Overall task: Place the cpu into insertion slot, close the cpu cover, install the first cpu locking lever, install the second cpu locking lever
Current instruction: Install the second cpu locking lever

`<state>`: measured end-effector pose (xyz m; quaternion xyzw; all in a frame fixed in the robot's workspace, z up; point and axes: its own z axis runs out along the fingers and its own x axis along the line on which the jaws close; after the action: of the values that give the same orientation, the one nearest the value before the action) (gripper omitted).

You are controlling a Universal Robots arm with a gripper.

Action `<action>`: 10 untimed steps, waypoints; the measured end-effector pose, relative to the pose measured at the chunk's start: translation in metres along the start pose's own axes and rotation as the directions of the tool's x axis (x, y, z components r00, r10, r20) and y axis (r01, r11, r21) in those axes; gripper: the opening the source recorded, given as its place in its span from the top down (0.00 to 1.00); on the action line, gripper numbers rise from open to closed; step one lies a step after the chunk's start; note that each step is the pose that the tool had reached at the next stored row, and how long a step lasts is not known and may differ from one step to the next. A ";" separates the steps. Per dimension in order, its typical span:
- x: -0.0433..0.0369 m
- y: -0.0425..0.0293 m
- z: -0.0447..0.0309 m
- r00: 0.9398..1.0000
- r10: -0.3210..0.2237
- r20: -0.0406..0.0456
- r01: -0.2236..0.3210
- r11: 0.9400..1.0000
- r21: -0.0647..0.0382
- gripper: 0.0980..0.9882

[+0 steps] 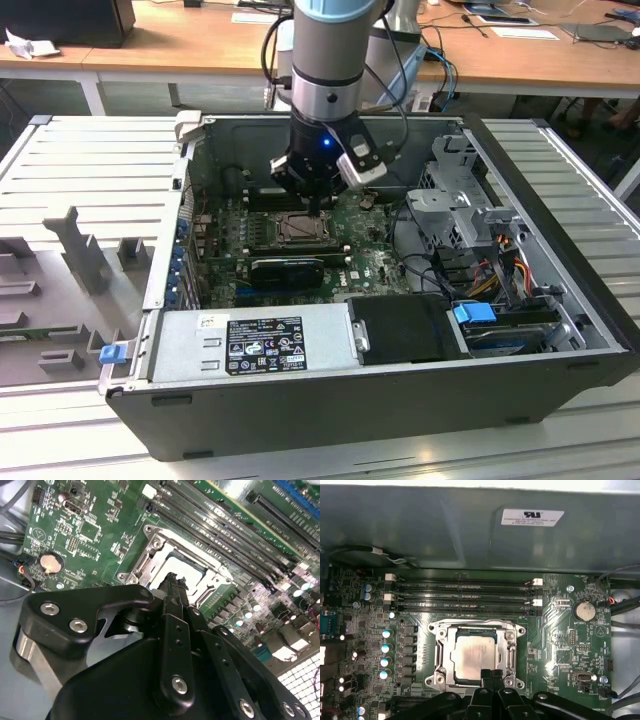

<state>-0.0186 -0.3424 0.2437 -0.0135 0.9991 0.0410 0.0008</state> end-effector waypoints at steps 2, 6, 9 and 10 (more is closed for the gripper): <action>0.0002 -0.0049 0.0012 1.000 -0.001 0.000 0.001 1.000 -0.005 0.99; 0.0006 -0.0182 0.0027 1.000 -0.003 0.000 0.003 1.000 -0.010 0.99; 0.0007 -0.0233 0.0037 1.000 -0.005 -0.001 0.005 1.000 -0.010 0.99; 0.0007 -0.0243 0.0043 1.000 -0.009 -0.002 0.009 1.000 -0.011 0.99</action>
<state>-0.0186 -0.3662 0.2375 -0.0179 0.9988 0.0463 -0.0002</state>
